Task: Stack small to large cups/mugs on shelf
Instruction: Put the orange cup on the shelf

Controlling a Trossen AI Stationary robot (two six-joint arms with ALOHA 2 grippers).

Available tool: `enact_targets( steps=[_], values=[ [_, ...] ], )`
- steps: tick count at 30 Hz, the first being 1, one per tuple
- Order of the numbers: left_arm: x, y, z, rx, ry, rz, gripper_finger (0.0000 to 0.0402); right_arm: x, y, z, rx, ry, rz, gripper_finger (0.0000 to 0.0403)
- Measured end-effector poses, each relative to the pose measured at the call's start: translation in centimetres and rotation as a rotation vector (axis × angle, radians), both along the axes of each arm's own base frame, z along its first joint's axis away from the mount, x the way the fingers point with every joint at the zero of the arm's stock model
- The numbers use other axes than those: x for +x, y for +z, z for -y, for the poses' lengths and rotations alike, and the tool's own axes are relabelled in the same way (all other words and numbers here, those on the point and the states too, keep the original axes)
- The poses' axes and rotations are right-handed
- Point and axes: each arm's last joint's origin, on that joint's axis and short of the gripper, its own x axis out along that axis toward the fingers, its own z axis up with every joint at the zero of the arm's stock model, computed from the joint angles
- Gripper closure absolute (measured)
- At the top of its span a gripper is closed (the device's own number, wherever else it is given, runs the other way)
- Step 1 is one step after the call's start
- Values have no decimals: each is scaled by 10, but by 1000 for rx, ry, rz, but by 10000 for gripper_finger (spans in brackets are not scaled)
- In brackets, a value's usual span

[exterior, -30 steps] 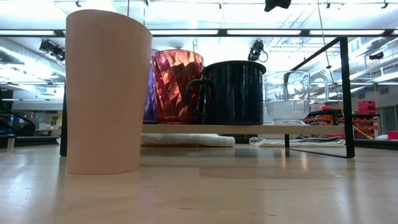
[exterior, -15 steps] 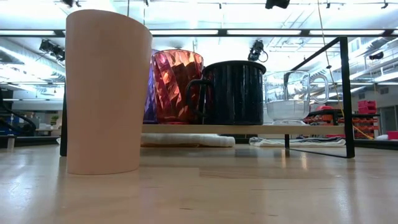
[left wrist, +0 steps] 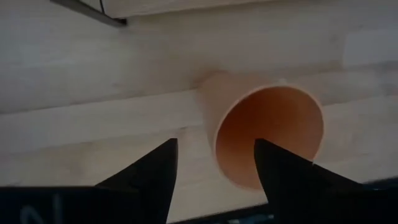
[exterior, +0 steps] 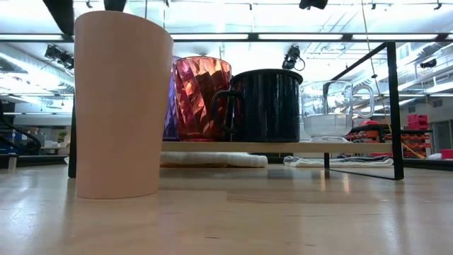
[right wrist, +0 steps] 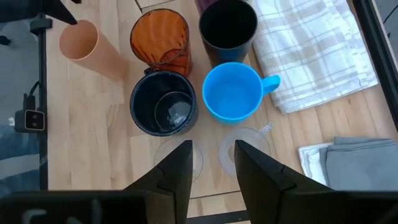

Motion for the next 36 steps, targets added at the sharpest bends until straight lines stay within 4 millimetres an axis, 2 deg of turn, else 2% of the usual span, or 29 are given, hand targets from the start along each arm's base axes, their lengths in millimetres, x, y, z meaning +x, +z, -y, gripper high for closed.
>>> enact_targets(
  steps=[9, 16, 29, 33, 36],
  values=[
    [18, -16, -2, 6, -21, 4, 200, 0, 0, 0, 1, -2, 5, 277],
    [18, -17, -5, 26, -57, -8, 222, 1, 0, 0, 1, -3, 7, 279],
    [22, -29, -5, 53, -90, -58, 266, 1, 1, 0, 0, -2, 15, 279],
    [20, -30, -7, 68, -96, -88, 297, 2, 1, 0, 0, -3, 18, 279],
    [17, -30, -9, 82, -100, -119, 344, 1, 1, 0, -1, -3, 18, 279]
  ],
)
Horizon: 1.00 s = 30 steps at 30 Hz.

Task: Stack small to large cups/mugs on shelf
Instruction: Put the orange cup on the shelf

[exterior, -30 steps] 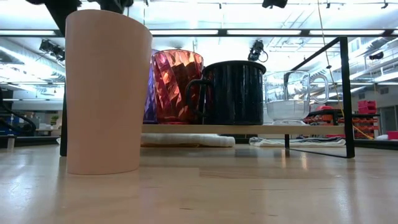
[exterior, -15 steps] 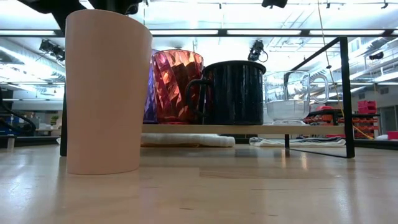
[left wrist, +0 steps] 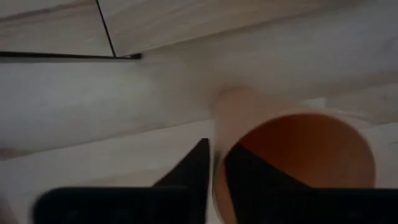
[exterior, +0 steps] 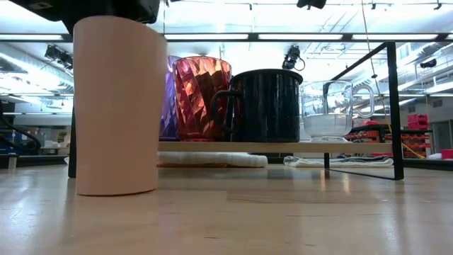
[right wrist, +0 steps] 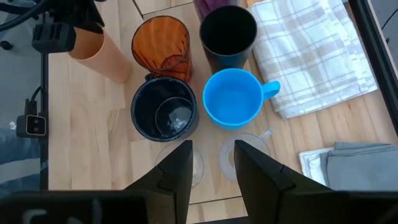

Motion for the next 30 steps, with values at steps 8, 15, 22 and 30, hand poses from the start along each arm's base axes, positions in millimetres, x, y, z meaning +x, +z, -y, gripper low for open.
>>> enact_targets(
  steps=[8, 15, 22, 30],
  values=[
    [2, -1, 1, -4, -31, 10, 393, 0, 0, 0, -1, 1, 0, 279],
    [6, 9, 8, -46, -54, 74, 393, 0, 0, 0, -1, 1, 0, 279],
    [-7, 46, -1, 17, -67, -30, 393, 0, 0, 0, -1, 1, 0, 279],
    [-6, 67, -26, 77, -52, -70, 393, 0, 0, 0, 1, -2, 1, 279]
  ],
)
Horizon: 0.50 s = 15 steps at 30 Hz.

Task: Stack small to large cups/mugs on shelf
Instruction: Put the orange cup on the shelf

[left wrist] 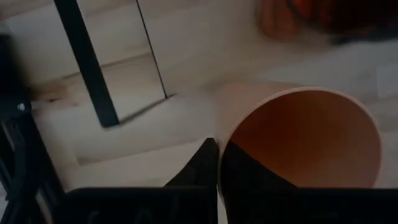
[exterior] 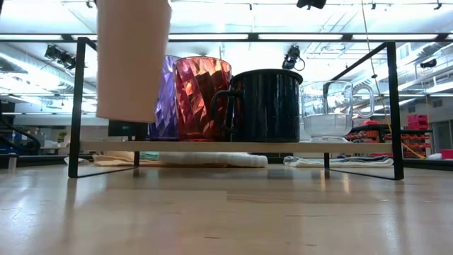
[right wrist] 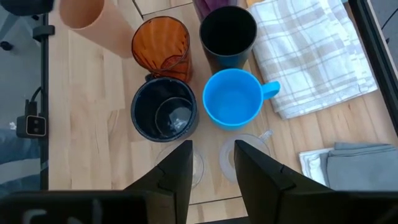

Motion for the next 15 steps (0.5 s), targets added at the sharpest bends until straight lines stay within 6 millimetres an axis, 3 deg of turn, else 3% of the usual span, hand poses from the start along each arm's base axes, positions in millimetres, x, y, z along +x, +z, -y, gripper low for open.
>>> enact_targets(
  steps=[15],
  values=[
    [7, -7, -24, 65, 4, -30, 393, 1, 0, -13, 14, 30, -2, 279]
  ],
)
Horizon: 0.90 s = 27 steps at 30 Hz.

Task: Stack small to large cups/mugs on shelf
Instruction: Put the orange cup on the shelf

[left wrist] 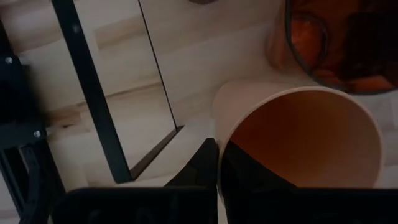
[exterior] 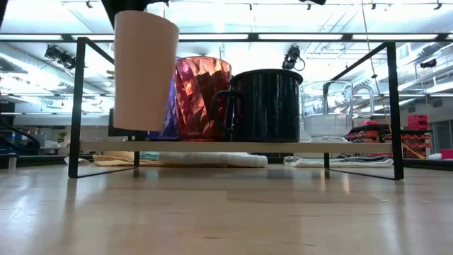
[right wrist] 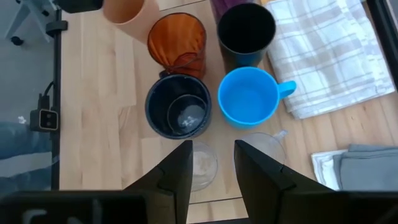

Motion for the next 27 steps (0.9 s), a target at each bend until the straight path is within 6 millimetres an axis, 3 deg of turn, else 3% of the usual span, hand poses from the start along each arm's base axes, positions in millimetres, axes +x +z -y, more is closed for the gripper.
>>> enact_targets(
  steps=[13, 27],
  values=[
    [3, 0, -9, 0, 12, -3, 393, 0, 0, -2, 10, -6, -2, 279],
    [-10, 4, 20, -31, 45, 23, 393, 0, 0, -2, 10, -7, -2, 279]
  ],
)
